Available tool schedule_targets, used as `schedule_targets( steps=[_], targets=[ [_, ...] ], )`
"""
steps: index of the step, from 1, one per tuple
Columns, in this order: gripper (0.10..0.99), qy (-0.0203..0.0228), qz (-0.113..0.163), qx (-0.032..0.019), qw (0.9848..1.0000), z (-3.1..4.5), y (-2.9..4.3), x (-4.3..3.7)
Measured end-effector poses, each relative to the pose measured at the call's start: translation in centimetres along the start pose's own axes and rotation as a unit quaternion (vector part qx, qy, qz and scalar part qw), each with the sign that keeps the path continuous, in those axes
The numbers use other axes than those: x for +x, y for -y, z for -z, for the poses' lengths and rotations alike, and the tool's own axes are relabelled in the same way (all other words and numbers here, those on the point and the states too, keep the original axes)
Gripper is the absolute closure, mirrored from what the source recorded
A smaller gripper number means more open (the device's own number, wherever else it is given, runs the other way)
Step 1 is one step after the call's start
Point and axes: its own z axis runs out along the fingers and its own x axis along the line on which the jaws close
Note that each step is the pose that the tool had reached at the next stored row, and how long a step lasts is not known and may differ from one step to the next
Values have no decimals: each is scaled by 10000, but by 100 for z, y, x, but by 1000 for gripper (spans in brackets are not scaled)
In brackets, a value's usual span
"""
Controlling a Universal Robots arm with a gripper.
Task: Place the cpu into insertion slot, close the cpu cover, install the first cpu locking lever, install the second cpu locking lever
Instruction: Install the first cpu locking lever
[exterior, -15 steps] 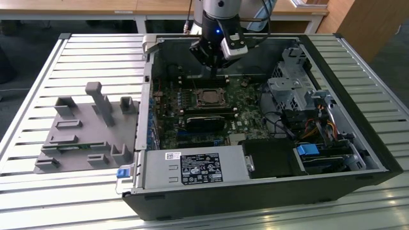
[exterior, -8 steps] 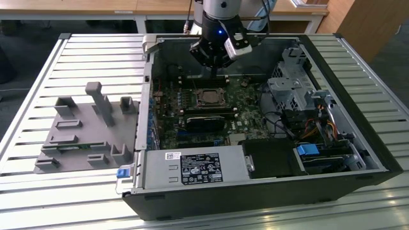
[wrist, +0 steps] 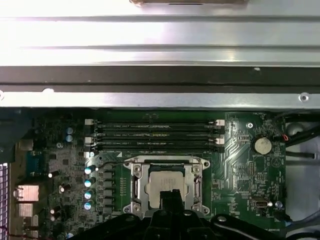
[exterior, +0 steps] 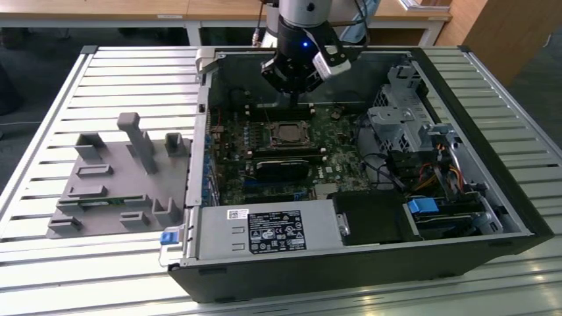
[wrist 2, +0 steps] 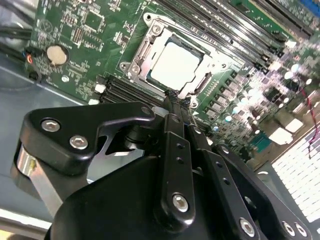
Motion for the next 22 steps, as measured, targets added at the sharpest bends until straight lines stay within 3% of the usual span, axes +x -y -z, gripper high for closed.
schedule_targets(
  steps=[5,13,15,18,22],
  targets=[
    [980,-6,262,-1,9997,-6,1,21],
    [980,18,268,-4,9996,-15,2,283],
    [980,54,268,-3,9996,-15,3,331],
    [980,159,258,-2,9995,-19,2,366],
    [980,174,167,1,9997,-32,-5,423]
  ],
)
